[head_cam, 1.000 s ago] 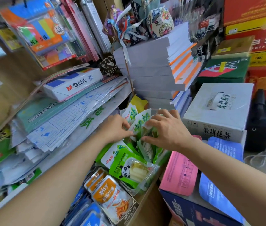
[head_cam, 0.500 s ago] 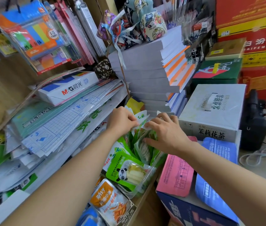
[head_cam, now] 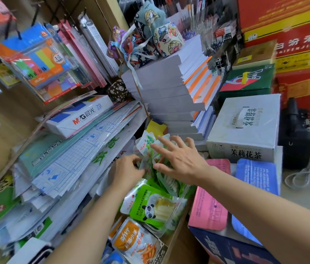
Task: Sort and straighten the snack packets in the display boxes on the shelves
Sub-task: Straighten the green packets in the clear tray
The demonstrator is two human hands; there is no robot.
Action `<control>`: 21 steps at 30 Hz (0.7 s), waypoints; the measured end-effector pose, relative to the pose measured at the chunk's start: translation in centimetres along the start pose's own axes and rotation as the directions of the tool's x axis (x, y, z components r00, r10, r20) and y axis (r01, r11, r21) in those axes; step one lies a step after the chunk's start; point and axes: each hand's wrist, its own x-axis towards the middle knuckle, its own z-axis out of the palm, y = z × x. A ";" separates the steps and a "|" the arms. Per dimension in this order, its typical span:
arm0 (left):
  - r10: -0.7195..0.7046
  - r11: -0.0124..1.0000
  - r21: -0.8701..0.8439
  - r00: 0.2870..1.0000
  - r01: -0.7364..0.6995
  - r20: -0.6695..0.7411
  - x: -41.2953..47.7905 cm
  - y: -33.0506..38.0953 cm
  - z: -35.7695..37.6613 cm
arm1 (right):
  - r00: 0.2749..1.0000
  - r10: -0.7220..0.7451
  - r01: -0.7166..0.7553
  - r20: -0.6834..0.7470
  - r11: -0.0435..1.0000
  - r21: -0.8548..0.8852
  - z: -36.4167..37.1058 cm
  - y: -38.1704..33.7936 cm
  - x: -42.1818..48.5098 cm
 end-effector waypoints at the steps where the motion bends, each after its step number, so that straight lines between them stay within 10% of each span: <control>1: -0.015 0.998 0.068 1.000 0.013 0.023 0.0 -0.1 0.4 | 1.000 -0.014 0.014 0.009 1.000 -0.006 0.1 -0.2 0.3; 21: -0.220 0.958 -0.188 0.976 0.218 0.014 1.4 -3.5 -4.1 | 0.995 0.069 -0.072 -0.075 0.997 -0.039 0.9 -0.2 0.8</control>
